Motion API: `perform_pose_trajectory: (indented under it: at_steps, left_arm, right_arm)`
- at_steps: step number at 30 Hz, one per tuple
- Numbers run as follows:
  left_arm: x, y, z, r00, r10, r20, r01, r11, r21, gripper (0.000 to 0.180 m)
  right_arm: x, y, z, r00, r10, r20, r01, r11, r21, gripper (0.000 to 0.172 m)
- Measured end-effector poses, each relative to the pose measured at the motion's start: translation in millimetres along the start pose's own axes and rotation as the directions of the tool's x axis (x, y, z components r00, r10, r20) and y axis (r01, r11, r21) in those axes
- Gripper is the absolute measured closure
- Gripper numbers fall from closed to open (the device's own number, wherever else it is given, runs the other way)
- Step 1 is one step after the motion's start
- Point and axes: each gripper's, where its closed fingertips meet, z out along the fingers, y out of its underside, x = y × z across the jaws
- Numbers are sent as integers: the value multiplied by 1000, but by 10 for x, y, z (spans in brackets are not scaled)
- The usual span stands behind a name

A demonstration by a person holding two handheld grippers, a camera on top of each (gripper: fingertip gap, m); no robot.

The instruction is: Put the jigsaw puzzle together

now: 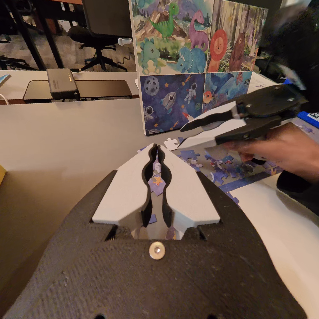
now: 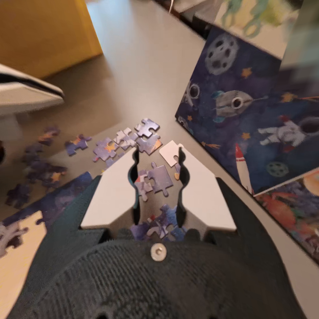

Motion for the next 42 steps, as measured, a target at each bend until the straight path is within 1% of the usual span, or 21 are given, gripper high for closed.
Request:
perform_pose_trajectory:
  at_steps: [1, 3, 5, 7, 8, 9, 14, 15, 16, 19, 21, 23, 24, 26, 28, 30, 32, 35, 39, 40, 42]
  left_arm:
    - [-13, 2, -3, 1000, -2, 3, 2, 1000, 1, 180]
    - [-45, 2, -11, 1000, -9, 8, 9, 1000, 3, 180]
    - [-82, -7, -23, 1000, -18, 13, 18, 1000, 7, 180]
    - [-94, -24, -34, 1000, -31, 7, 31, 999, 13, 180]
    - [-86, -33, -37, 999, -37, 0, 37, 999, 16, 180]
    - [-72, -40, -38, 999, -42, -9, 42, 999, 18, 180]
    - [-14, -53, -37, 999, -25, -23, 25, 1000, 19, 180]
    - [-11, -54, -39, 999, -20, -25, 21, 1000, 20, 180]
    - [-9, -62, -43, 999, -17, -27, 18, 1000, 24, 180]
    - [-28, -90, -59, 999, -24, -28, 25, 999, 40, 180]
    - [-33, -89, -58, 999, -37, -34, 39, 998, 40, 179]
    - [-12, -87, -52, 998, -46, -48, 47, 998, 39, 178]
    - [-3, -84, -48, 998, -46, -52, 48, 998, 37, 178]
    - [10, -71, -38, 998, -38, -51, 40, 999, 31, 178]
    - [12, -59, -33, 998, -29, -48, 31, 999, 27, 177]
    - [9, -60, -35, 999, -28, -46, 29, 999, 27, 177]
    - [9, -68, -40, 998, -35, -52, 36, 999, 29, 177]
    - [24, -81, -45, 997, -43, -65, 45, 999, 30, 177]
    - [52, -87, -45, 997, -37, -73, 39, 999, 28, 177]
    - [54, -84, -45, 997, -35, -72, 37, 999, 27, 177]
    - [53, -85, -45, 997, -35, -72, 37, 999, 27, 177]
  right_arm:
    - [33, 65, 91, 999, -40, -5, 40, 997, -58, 119]
    - [130, 168, 230, 995, -101, -19, 97, 985, -144, 112]
    - [162, 171, 302, 994, -111, -1, 110, 983, -147, 108]
    - [177, 160, 311, 996, -86, 14, 87, 987, -138, 113]
    - [179, 167, 297, 996, -85, 16, 87, 986, -142, 124]
    - [166, 179, 280, 996, -86, 23, 89, 985, -150, 138]
    - [93, 214, 215, 994, -100, 41, 105, 983, -151, 143]
    - [60, 189, 189, 994, -94, 57, 101, 986, -130, 147]
    - [14, 134, 148, 994, -81, 78, 88, 992, -93, 172]
    - [-100, -11, -13, 990, -14, 143, 16, 1000, -14, 164]
    - [-44, -42, -101, 994, -8, 112, 8, 1000, -1, 163]
    - [85, -52, -144, 999, -12, 48, 12, 1000, 6, 164]
    - [167, -42, -139, 1000, -16, 4, 16, 1000, 1, 159]
    - [342, 22, -86, 996, -13, -89, 9, 999, -37, 141]
    - [445, 89, 7, 992, 26, -123, -34, 998, -59, 126]
    - [511, 151, 94, 989, 70, -131, -80, 994, -70, 117]
    - [527, 203, 149, 988, 100, -117, -109, 991, -79, 122]
    - [487, 215, 153, 989, 106, -99, -114, 990, -79, 122]
    - [223, 256, 133, 997, 73, -5, -73, 989, -127, 139]
    - [180, 264, 129, 998, 63, 4, -62, 989, -132, 141]
    - [174, 268, 127, 999, 50, -15, -52, 990, -132, 139]
